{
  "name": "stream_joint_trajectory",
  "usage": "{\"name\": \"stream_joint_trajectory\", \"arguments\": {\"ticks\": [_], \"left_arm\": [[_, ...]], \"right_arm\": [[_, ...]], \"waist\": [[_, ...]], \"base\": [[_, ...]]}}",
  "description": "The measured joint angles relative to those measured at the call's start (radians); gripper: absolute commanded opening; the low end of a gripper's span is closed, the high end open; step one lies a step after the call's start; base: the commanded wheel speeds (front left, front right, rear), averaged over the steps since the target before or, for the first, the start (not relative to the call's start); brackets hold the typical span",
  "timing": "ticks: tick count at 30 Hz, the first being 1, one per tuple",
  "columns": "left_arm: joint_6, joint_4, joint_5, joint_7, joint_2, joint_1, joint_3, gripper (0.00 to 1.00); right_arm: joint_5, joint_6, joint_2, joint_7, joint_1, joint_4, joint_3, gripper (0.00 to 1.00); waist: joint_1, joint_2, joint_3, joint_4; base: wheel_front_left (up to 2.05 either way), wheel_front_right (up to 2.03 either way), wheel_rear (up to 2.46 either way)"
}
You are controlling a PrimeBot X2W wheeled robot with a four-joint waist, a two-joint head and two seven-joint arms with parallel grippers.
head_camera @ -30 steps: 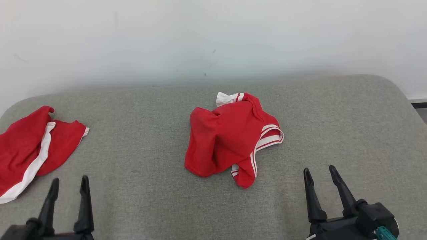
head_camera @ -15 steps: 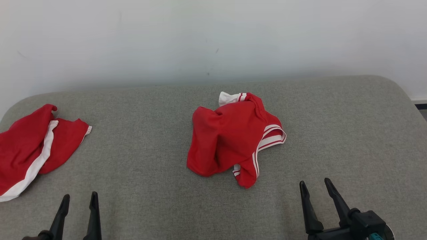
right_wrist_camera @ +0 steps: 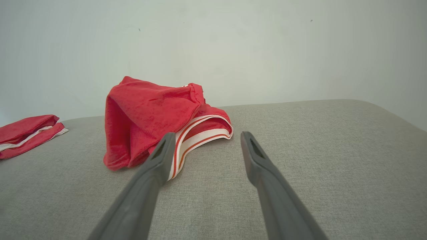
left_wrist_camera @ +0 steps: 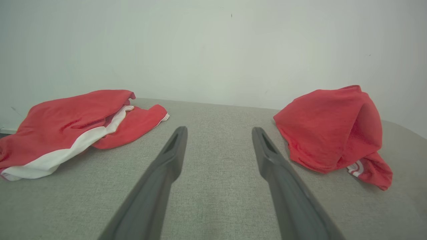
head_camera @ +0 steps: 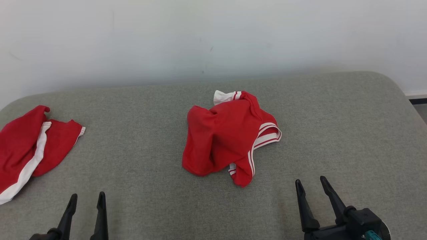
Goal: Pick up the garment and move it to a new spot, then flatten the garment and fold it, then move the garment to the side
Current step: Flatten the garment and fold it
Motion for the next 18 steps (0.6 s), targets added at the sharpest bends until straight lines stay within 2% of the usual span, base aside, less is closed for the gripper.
{"name": "stream_joint_trajectory", "arguments": {"ticks": [5, 11, 18], "left_arm": [[-0.005, 0.016, 0.005, 0.0, -0.004, -0.058, -0.042, 1.0], [-0.012, 0.054, 0.011, 0.0, -0.006, -0.17, -0.146, 1.0], [-0.012, 0.151, -0.01, 0.0, 0.028, -0.286, -0.271, 1.0]], "right_arm": [[0.002, 0.0, 0.0, 0.0, -0.019, -0.005, 0.015, 1.0], [0.013, 0.0, 0.0, 0.0, -0.04, -0.01, 0.015, 1.0], [0.032, 0.0, 0.0, 0.0, -0.069, -0.021, 0.02, 1.0]], "waist": [[0.0, 0.0001, 0.014, -0.029], [0.0, 0.0, 0.044, -0.076], [0.0001, 0.0001, 0.094, -0.14]], "base": [[0.0, 0.0, 0.0], [0.0, 0.0, 0.0], [0.0, 0.0, 0.0]]}}
